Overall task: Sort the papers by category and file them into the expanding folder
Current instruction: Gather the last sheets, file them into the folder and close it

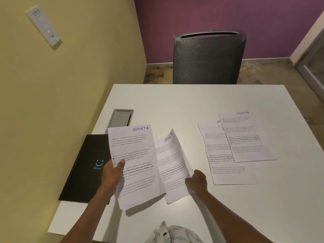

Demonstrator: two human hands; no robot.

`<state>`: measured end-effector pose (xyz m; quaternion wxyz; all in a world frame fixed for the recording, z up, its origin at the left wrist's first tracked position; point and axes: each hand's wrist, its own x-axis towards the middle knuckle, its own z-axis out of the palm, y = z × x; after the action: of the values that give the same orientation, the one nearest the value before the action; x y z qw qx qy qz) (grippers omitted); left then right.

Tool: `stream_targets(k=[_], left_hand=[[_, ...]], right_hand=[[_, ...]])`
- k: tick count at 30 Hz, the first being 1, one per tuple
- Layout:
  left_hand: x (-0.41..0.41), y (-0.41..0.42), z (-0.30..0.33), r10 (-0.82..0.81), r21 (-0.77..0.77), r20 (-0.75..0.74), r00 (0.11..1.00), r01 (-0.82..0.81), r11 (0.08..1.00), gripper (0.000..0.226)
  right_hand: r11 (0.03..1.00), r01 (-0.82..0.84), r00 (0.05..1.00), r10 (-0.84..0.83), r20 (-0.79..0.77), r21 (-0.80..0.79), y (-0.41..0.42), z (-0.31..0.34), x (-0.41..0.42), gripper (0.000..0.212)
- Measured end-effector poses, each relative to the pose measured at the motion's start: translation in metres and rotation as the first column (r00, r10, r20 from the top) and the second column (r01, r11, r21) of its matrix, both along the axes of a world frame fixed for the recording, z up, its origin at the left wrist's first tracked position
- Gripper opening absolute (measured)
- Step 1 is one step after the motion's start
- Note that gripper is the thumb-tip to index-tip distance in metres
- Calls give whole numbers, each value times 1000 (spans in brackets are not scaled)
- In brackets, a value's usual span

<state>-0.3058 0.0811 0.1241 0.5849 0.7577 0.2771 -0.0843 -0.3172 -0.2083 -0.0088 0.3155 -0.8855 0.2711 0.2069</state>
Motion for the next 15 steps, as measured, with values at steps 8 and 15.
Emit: stream_targets(k=[8,15], left_hand=[[12,6,-7,126,74,-39,991,-122,990,21],[27,-37,5,167,-67,-46,985,-170,983,29]], right_hand=[[956,152,903,-237,358,250,-41,81,39,18],[775,128,893,-362,268,619,-60,152,49,34]])
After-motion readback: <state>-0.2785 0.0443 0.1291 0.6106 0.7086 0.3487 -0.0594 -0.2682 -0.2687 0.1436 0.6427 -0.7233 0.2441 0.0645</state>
